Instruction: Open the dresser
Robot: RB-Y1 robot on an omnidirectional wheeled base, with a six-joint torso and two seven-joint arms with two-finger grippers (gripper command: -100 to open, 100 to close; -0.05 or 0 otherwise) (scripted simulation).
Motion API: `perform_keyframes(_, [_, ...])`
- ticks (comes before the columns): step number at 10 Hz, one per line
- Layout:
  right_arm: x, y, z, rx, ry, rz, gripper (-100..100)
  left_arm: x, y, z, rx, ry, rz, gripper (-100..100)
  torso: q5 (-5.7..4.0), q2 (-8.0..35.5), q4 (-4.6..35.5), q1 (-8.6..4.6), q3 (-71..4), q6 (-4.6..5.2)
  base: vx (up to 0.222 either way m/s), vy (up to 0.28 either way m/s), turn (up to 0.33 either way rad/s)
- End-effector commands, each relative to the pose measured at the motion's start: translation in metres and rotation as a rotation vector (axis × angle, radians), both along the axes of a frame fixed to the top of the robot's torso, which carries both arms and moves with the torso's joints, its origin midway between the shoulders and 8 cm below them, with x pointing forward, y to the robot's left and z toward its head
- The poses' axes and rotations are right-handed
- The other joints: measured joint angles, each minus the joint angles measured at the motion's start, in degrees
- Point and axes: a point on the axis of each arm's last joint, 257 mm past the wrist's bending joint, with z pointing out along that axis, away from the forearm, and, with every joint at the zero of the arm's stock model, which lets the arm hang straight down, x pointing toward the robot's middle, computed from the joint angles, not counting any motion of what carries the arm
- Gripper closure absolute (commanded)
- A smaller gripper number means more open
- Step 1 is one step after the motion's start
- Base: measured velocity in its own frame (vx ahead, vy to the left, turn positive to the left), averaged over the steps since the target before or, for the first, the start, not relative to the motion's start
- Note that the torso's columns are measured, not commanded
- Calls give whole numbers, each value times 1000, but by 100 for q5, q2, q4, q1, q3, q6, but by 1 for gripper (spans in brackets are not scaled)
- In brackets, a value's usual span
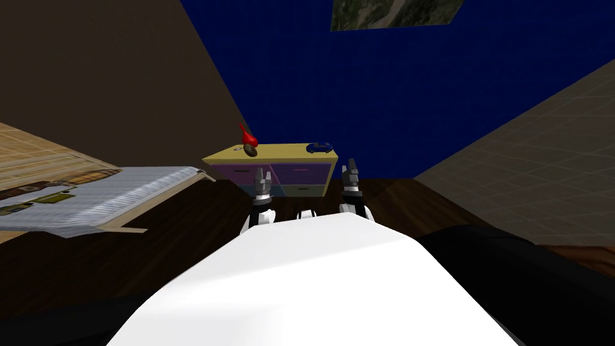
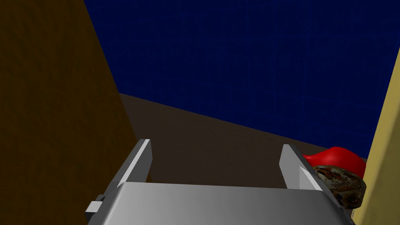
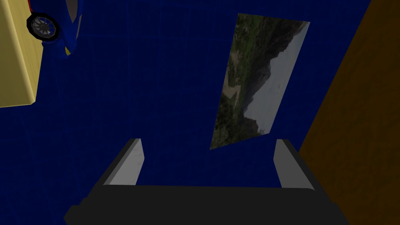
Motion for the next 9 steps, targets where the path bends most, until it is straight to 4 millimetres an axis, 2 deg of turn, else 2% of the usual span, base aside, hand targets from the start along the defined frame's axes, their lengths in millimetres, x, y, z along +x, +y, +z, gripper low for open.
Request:
perform_keyframes(1, [0, 0, 0, 0, 0, 0, 0, 15, -12, -23, -9, 46, -27, -100, 0, 7, 3, -4, 6, -1, 81, -42, 85])
perform_keyframes(2, [0, 0, 0, 0, 0, 0, 0, 17, -12, -28, -8, 58, -26, -100, 0, 0, 1, 0, 2, -1, 66, -22, 22])
perform_keyframes(6, [0, 0, 0, 0, 0, 0, 0, 37, -38, -75, -11, 150, -77, -100, -1, -14, -4, -6, -8, -1, 94, -51, 64])
perform_keyframes(8, [0, 0, 0, 0, 0, 0, 0, 42, -44, -94, -7, 188, -88, -100, 1, 3, 1, 5, 3, -1, 83, -34, 35])
perform_keyframes(9, [0, 0, 0, 0, 0, 0, 0, 42, -43, -96, -6, 193, -87, -100, 3, 2, 2, 9, 3, -1, 65, -24, 29])
